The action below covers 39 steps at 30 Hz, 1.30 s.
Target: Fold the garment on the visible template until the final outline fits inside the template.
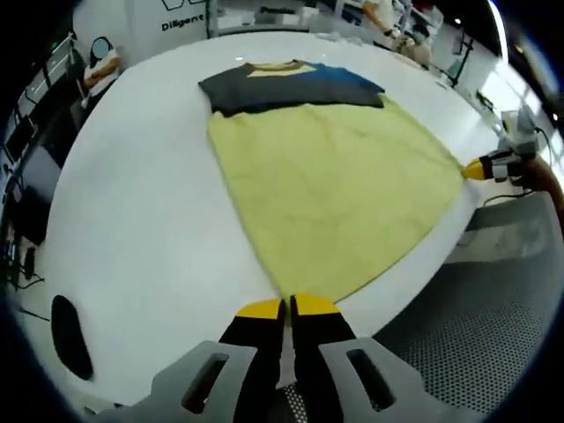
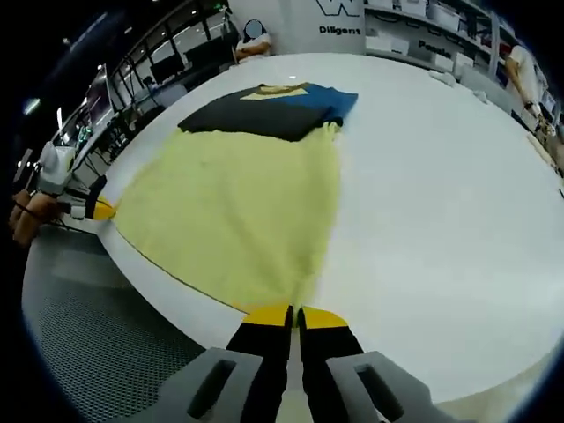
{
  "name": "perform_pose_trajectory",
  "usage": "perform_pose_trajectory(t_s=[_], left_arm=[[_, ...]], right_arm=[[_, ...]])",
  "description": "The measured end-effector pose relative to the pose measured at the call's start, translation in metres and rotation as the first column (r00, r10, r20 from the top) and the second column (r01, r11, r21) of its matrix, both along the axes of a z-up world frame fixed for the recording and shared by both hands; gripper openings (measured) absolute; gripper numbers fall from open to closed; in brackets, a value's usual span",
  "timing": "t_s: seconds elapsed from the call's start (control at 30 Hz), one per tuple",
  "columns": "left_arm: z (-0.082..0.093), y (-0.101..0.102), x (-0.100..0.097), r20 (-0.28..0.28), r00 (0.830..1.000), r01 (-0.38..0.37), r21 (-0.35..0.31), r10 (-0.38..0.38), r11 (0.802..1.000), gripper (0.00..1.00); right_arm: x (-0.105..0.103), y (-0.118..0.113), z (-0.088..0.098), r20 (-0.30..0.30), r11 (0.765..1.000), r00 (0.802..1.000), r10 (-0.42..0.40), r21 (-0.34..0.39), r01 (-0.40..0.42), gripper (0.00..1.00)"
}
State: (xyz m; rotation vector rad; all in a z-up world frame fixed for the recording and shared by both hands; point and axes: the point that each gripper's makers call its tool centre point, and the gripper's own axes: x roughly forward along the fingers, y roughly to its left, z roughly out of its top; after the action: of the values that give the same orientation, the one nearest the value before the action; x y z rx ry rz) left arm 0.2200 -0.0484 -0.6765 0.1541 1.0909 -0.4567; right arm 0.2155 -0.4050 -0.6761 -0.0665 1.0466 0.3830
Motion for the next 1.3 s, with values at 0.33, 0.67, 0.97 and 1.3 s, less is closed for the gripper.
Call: perform_pose_trajectory(t_s=[0.33,0.67,0.97,1.3], left_arm=[[0.002,0.005,-0.010,-0.051,0.999,-0.013,-0.043,0.010,0.999,0.00],[-0.001,0.000,-0.024,-0.084,0.995,0.048,-0.009,-0.048,0.999,0.00],[-0.002,0.000,-0.034,-0.107,0.991,0.081,0.001,-0.081,0.997,0.00],[-0.003,-0.003,-0.041,-0.120,0.986,0.116,0.009,-0.114,0.993,0.00]], right_arm=[[-0.019,0.005,0.001,-0.059,0.993,0.993,0.107,-0.034,-0.109,0.00],[-0.027,0.003,0.005,-0.083,0.989,0.987,0.136,-0.054,-0.141,0.00],[-0.037,0.002,0.005,-0.114,0.986,0.982,0.149,-0.062,-0.157,0.00],[-0.042,0.001,0.008,-0.127,0.982,0.979,0.161,-0.078,-0.172,0.00]])
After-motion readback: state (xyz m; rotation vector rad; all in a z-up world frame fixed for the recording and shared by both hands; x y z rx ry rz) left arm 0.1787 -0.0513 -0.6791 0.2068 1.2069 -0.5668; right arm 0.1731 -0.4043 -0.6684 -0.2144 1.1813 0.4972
